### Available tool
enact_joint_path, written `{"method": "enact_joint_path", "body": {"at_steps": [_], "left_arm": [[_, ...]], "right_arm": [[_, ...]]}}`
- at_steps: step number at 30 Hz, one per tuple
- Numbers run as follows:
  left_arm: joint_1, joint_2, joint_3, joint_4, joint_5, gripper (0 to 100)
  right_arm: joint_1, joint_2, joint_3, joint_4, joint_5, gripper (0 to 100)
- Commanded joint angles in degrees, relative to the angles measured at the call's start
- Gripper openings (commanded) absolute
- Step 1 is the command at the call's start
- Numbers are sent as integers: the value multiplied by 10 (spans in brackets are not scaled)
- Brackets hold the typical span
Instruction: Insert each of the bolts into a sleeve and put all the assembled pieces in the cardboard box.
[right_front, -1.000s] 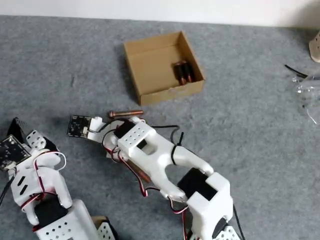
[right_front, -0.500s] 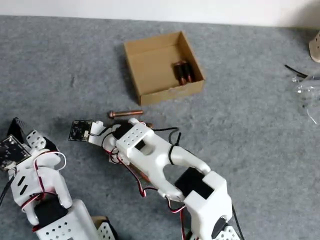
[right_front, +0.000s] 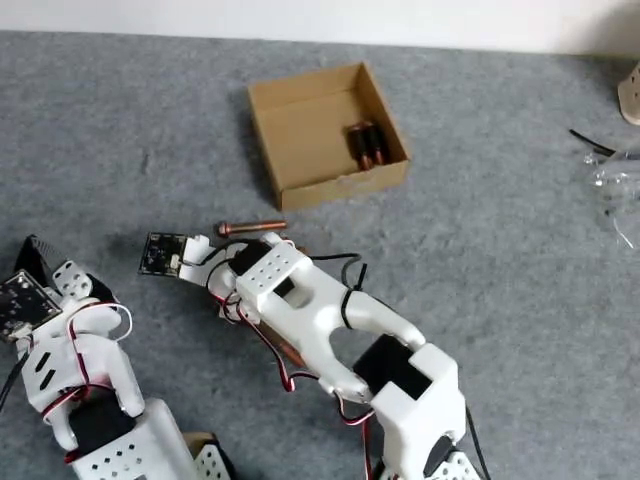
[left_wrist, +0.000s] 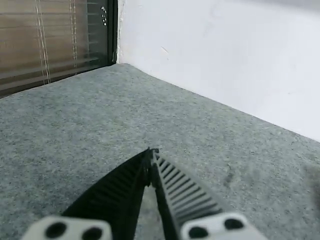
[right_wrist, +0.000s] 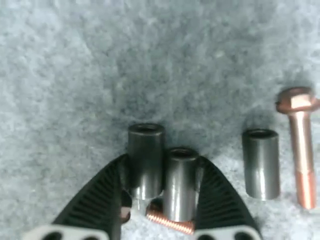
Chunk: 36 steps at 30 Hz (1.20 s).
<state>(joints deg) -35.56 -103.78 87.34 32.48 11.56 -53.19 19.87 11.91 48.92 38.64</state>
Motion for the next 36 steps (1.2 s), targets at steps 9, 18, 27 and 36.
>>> {"method": "enact_joint_path", "body": {"at_steps": [9,18,27,36], "left_arm": [[7,-7,-14,-2,3,10],[7,-7,-14,-2,3,10],[8,-7,-14,-1,3,11],[8,-7,-14,-1,3,11]], "right_arm": [[32,-59,8,-16,-50,5],[54,-171,74,-57,-52,5],[61,-225,107,-68,-52,5],[62,-173,113,-100,-289,67]]}}
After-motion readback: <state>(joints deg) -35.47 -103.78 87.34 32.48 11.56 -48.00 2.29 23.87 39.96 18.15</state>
